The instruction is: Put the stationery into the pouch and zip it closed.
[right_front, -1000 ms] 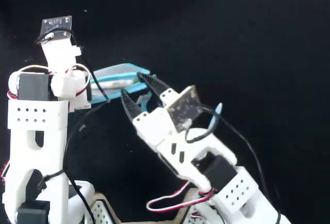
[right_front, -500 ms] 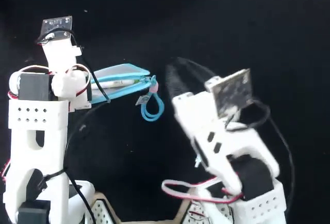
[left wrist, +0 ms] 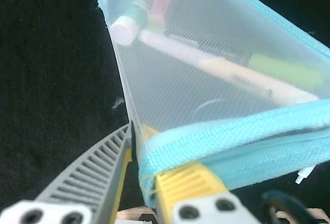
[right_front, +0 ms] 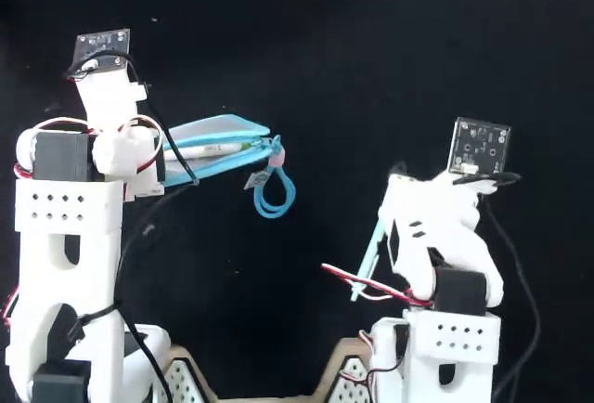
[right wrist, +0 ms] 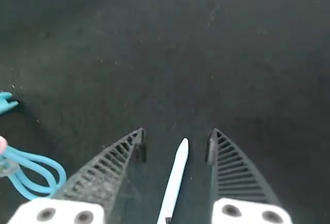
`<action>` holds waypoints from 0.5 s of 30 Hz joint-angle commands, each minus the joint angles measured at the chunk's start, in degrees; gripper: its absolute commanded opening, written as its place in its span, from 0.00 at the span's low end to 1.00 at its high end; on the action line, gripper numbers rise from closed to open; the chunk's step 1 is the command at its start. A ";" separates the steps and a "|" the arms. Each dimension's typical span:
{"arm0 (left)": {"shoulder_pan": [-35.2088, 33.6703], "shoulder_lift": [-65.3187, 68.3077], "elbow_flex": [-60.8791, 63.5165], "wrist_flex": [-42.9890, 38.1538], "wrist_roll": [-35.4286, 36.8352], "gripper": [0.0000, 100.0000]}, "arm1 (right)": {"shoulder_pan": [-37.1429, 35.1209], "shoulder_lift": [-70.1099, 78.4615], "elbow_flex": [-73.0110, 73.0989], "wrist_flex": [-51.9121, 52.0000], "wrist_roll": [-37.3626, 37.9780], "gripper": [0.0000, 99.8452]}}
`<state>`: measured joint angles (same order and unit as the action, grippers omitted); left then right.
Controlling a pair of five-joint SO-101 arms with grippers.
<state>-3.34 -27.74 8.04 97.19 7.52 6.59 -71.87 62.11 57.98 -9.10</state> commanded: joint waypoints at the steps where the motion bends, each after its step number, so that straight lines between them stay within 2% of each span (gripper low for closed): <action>1: -0.22 0.44 1.80 -0.26 0.18 0.03 | 1.05 0.13 1.36 -1.41 -0.44 0.15; 5: -0.22 0.44 1.89 -0.26 0.18 0.03 | 0.88 7.43 1.10 -2.29 -0.44 0.16; 11: -0.31 0.44 1.98 0.00 0.18 0.03 | 0.35 28.79 -4.79 -0.79 -0.97 0.17; 15: -0.31 0.44 1.98 0.18 0.18 0.03 | 0.35 42.51 -10.95 -0.70 -8.00 0.17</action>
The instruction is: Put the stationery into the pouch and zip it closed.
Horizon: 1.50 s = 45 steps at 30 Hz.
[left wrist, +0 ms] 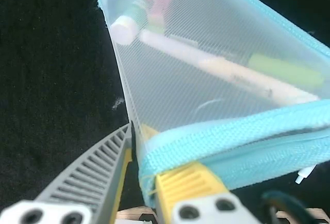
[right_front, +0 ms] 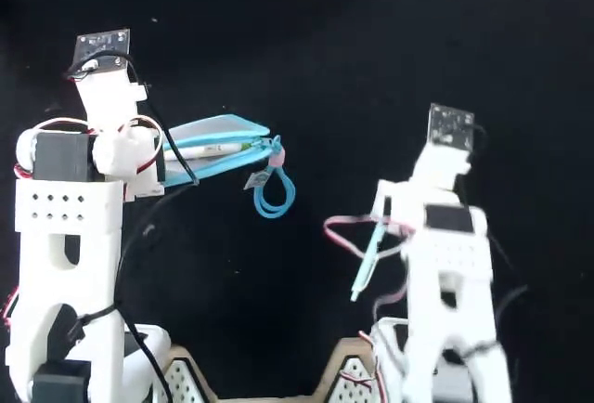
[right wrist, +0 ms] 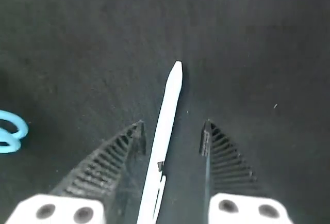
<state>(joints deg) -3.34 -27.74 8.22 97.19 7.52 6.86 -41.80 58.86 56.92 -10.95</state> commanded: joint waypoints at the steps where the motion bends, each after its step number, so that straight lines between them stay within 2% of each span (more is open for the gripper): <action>1: -0.31 0.44 1.80 0.18 0.18 0.03 | 0.09 15.16 -9.27 0.35 -7.74 0.17; 9: -0.31 0.44 1.80 0.18 0.18 0.03 | -0.79 30.29 -20.53 0.35 -9.49 0.17; 19: -0.31 0.44 1.80 0.18 0.09 0.03 | -0.88 43.38 -26.59 1.32 -8.88 0.15; 23: -0.31 0.44 1.80 0.18 0.09 0.03 | -0.88 46.29 -29.93 3.25 0.44 0.01; 25: -0.31 0.44 1.80 0.18 0.09 0.03 | -1.05 47.43 -31.34 3.69 4.04 0.02; 30: -0.31 0.35 1.80 0.18 0.18 0.03 | -4.31 48.13 -34.68 4.04 4.92 0.01; 33: -0.31 0.35 1.80 0.18 0.18 0.03 | -7.65 48.04 -38.37 4.04 9.41 0.01; 39: -0.31 0.35 1.80 0.26 0.18 0.03 | -9.14 51.56 -41.63 3.69 20.13 0.03; 45: -0.31 0.35 1.80 0.26 0.18 0.03 | -9.14 56.48 -41.80 4.04 21.45 0.17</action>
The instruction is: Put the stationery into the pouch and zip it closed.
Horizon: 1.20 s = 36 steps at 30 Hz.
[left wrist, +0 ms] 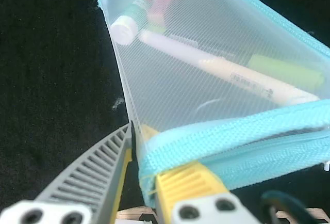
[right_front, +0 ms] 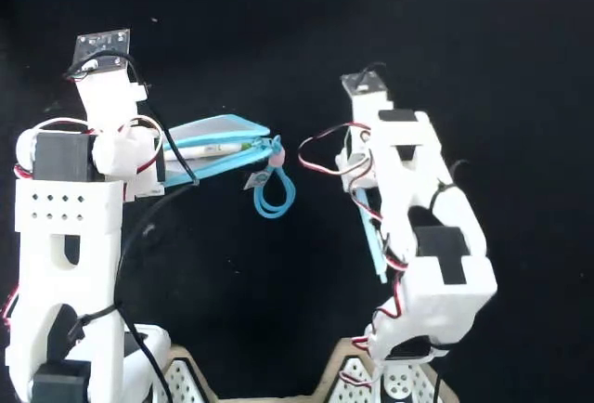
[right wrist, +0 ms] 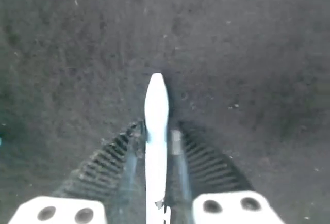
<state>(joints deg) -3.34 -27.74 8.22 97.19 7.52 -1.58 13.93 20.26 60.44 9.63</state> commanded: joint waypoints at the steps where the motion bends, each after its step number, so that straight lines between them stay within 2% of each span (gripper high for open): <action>1: -0.31 0.35 1.80 0.26 0.18 0.03 | -0.70 1.27 -3.74 0.53 0.70 0.17; 8: -0.31 0.35 1.80 0.26 0.18 0.03 | -0.79 4.26 -9.63 0.62 0.97 0.16; 13: -0.31 0.35 1.80 0.26 0.18 0.03 | -0.79 7.08 -9.80 0.70 1.14 0.01; 20: -0.31 0.35 1.80 0.26 0.18 0.03 | -2.02 3.30 -9.36 8.18 5.10 0.02; 25: -0.31 0.35 1.80 0.26 0.18 0.03 | -2.64 2.95 -7.52 7.74 5.19 0.14; 27: -0.31 0.35 1.80 0.26 0.18 0.03 | -2.64 3.47 -7.08 7.30 5.19 0.15; 30: -0.31 0.35 1.80 0.26 0.18 0.03 | -2.64 5.49 -6.73 6.59 5.19 0.15; 32: -0.31 0.35 1.80 0.26 0.18 0.03 | -2.64 7.69 -6.73 6.59 5.27 0.10; 34: -0.31 0.35 1.80 0.26 0.18 0.03 | -2.29 8.40 -6.99 6.59 5.19 0.01; 36: -0.31 0.35 1.80 0.26 0.18 0.03 | -1.85 5.32 -6.73 7.03 5.10 0.02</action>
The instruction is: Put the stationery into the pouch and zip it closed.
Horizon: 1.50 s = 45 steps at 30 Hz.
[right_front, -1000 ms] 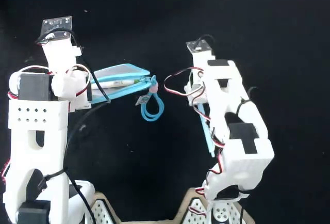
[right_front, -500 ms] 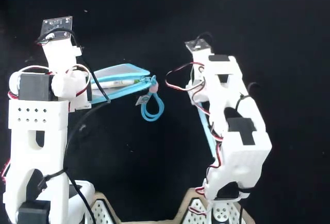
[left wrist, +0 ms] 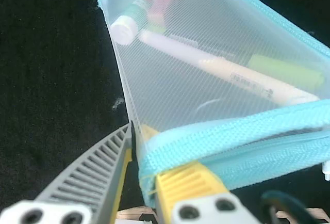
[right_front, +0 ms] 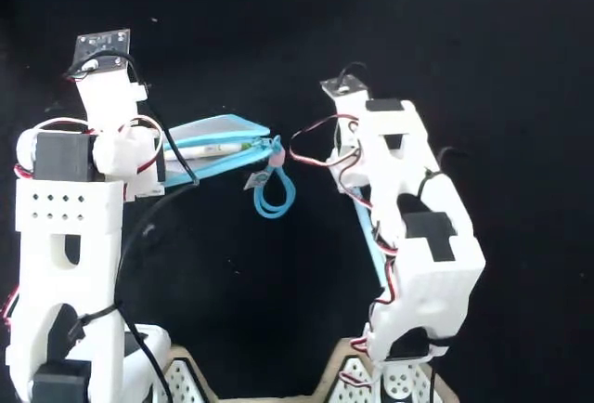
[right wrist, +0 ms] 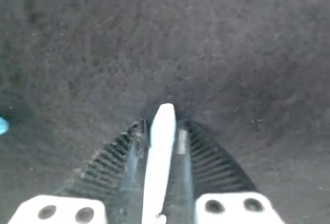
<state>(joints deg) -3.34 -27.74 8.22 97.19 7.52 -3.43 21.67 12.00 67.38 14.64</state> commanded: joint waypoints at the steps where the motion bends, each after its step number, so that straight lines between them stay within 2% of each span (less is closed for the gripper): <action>1: -0.31 0.35 1.80 0.26 0.18 0.03 | 0.35 -4.97 1.98 0.35 0.18 0.01; 12: -0.31 0.35 1.80 0.26 0.09 0.03 | -2.02 -53.76 7.60 10.02 -0.26 0.01; 14: -0.31 0.35 1.80 0.26 0.18 0.03 | -4.92 -62.02 7.60 10.73 -0.70 0.01; 17: -0.31 0.35 1.80 0.26 0.18 0.03 | -11.69 -72.75 7.69 10.20 -6.59 0.01; 21: -0.31 0.35 1.80 0.26 0.18 0.03 | -20.75 -82.59 7.87 2.99 -12.57 0.01; 26: -0.31 0.35 1.80 0.26 0.18 0.03 | -27.52 -85.05 10.51 -8.26 -15.65 0.01; 33: -0.31 0.35 1.89 0.26 0.18 0.03 | -33.05 -85.14 14.29 -26.55 -19.87 0.01; 38: -0.31 0.35 1.89 0.26 0.18 0.03 | -37.89 -85.41 17.71 -35.43 -21.27 0.01; 45: -0.31 0.35 1.89 0.26 0.18 0.03 | -38.95 -85.14 26.42 -44.22 -20.84 0.01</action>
<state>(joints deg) -3.34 -27.74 8.40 97.19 7.52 -42.02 -62.99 34.59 28.53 -5.93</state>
